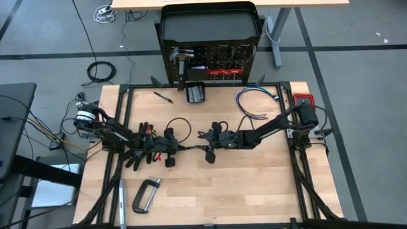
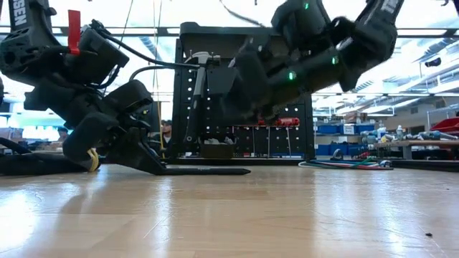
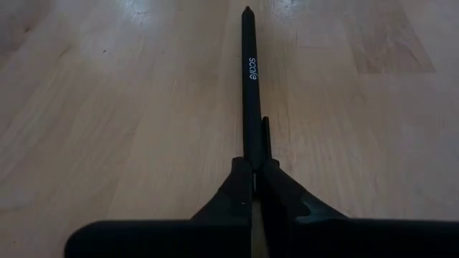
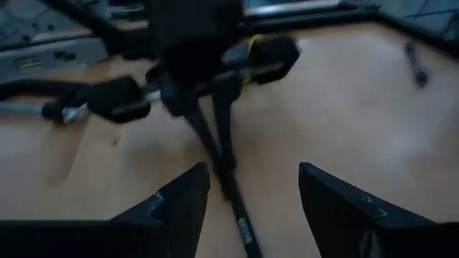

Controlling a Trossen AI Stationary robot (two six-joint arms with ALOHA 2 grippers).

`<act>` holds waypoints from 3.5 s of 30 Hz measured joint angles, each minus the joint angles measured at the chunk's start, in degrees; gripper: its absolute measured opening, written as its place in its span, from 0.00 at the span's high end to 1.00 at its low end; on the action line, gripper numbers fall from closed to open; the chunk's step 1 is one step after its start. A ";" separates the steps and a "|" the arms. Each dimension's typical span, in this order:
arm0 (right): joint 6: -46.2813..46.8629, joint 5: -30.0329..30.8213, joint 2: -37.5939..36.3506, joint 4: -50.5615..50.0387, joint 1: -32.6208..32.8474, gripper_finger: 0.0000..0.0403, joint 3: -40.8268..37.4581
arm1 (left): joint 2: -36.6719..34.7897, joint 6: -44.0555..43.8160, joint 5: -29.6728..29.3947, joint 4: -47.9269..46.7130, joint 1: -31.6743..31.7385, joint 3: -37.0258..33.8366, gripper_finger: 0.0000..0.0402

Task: Hang tools onto peg board
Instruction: Put the black pen on the peg board

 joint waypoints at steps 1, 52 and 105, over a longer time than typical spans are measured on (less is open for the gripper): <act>-0.14 -1.19 1.54 1.32 -0.02 0.45 0.03 | 0.01 0.07 0.01 0.13 0.03 0.00 0.97; -13.32 -3.91 -4.69 -8.06 -1.95 0.89 13.66 | -24.52 1.44 -2.99 1.42 0.20 -0.26 0.76; -9.69 -12.09 -5.10 34.00 -0.13 0.89 1.73 | -12.88 12.59 4.99 33.57 0.17 11.05 0.58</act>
